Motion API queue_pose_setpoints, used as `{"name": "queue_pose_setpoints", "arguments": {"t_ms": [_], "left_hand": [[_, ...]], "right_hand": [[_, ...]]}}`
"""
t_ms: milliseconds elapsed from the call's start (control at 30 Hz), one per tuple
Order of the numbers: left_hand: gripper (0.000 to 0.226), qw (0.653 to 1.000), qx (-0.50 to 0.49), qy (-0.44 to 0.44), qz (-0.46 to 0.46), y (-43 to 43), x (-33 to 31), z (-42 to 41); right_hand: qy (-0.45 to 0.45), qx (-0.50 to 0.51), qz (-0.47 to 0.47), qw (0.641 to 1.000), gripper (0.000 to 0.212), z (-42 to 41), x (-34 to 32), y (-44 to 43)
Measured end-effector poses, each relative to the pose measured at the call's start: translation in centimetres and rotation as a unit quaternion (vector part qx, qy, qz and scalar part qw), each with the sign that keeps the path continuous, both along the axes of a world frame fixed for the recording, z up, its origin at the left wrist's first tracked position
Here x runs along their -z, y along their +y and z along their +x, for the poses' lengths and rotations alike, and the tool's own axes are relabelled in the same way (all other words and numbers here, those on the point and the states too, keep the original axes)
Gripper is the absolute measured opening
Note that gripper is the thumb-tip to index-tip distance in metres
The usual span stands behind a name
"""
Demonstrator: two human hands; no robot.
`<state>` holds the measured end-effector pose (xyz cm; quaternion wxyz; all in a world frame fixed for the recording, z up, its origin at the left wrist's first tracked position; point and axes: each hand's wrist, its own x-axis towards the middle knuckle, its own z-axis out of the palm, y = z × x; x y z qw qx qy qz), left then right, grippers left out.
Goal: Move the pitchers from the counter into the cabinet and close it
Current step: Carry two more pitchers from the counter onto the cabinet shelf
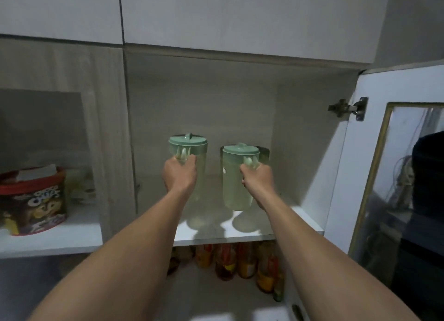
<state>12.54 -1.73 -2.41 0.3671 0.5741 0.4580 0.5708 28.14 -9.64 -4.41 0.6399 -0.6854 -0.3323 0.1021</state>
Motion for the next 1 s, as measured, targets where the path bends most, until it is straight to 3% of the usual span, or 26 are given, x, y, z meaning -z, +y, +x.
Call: {"name": "queue_pose_setpoints", "arguments": {"t_ms": [267,400,633,1000], "left_hand": [[0.02,0.999,-0.02,0.026,-0.023,11.5,2.5,5.7],[0.036,0.996,-0.049,0.069,-0.011,17.4,4.1,8.5],[0.032,0.996,-0.073,0.05,-0.009,25.6,7.9,12.8],[0.034,0.996,-0.071,0.049,-0.032,32.2,11.3,15.1]], "right_hand": [[0.015,-0.018,-0.018,1.0,0.017,5.0,2.8,11.1],[-0.013,-0.039,-0.04,0.998,0.025,7.7,4.9,17.5],[-0.011,-0.052,-0.031,0.998,0.03,11.5,8.2,26.4],[0.013,-0.072,-0.031,0.997,0.017,12.6,9.7,35.1]]}}
